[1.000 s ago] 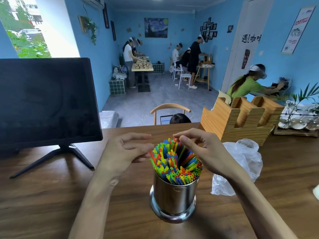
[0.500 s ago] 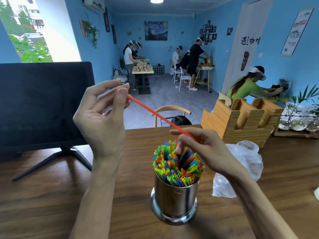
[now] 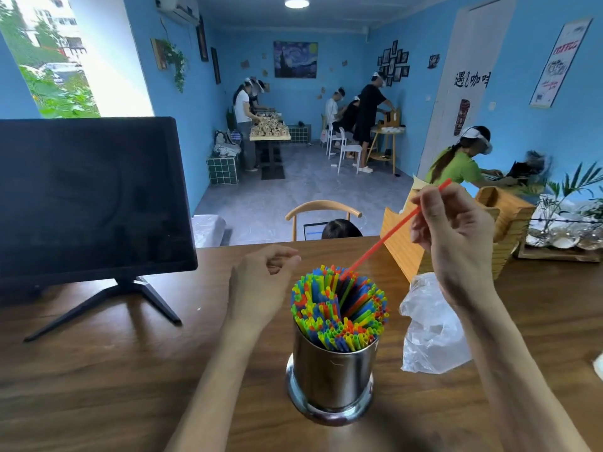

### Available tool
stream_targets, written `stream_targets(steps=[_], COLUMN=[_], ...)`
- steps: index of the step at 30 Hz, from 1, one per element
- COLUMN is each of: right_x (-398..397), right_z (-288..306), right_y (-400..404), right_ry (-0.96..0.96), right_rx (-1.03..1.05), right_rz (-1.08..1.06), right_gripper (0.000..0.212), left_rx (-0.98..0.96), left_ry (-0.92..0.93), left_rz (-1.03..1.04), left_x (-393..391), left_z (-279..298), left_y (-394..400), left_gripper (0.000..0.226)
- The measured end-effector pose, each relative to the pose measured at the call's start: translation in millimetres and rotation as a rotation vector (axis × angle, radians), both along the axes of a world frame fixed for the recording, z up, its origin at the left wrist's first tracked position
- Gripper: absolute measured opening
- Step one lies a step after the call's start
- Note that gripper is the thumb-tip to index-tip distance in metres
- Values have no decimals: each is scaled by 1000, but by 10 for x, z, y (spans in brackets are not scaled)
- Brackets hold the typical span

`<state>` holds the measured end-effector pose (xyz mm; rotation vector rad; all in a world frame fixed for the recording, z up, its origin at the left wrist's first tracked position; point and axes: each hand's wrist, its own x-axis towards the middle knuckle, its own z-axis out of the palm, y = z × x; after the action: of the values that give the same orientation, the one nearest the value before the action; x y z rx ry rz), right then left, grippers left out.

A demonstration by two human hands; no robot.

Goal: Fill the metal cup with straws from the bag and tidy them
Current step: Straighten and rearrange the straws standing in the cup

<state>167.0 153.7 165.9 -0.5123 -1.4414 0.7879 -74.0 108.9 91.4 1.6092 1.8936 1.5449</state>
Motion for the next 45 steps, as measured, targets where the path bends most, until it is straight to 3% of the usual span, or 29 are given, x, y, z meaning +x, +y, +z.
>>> stream_targets(steps=[4,8,15,19,23,27,29,32,36,40,43,45], right_x=[-69,-171,-213,-215,-218,-242,-264,-326,-436,-499,-511,-513], right_z=[-158,-398,-529,-542,-497,-424,-384,-272,-143,-45,43,117], right_y=[50,56,20,7,-11,-64,-101,-176,-188,-184,-157,-119], right_ry=[-311,-660,-924,-979,-921,-715,-630,-523,-386,-201,-37,145], right_rx=[28,-2,-35,-39,-34,-33,-84,-307,-645,-834,-797,-772], right_rz=[-70,-59,-51,-60,-9,-94,-29,225,482,648,688,634], right_gripper=[22,15,10,13,25,22,35,56,68,50,27,23], left_rx=[-233,-298,-242,-275,-131,245,466,645,724,809,774,719], left_ry=[-12,-50,-96,-103,-165,-228,-212,-248,-251,-170,-105,-88], left_rz=[-170,-197,-200,-231,-213,-184,-194,-235,-288,-416,-502,-564], left_x=[22,63,11,0,32,75,91,142,213,277,306,288], left_z=[-81,-74,-9,66,220,547,676,785,848,924,943,903], left_y=[191,304,330,318,220,60,-46,-208,-352,-506,-568,-585], left_gripper=[16,15,17,13,14,5,3,12,22,10,12,9])
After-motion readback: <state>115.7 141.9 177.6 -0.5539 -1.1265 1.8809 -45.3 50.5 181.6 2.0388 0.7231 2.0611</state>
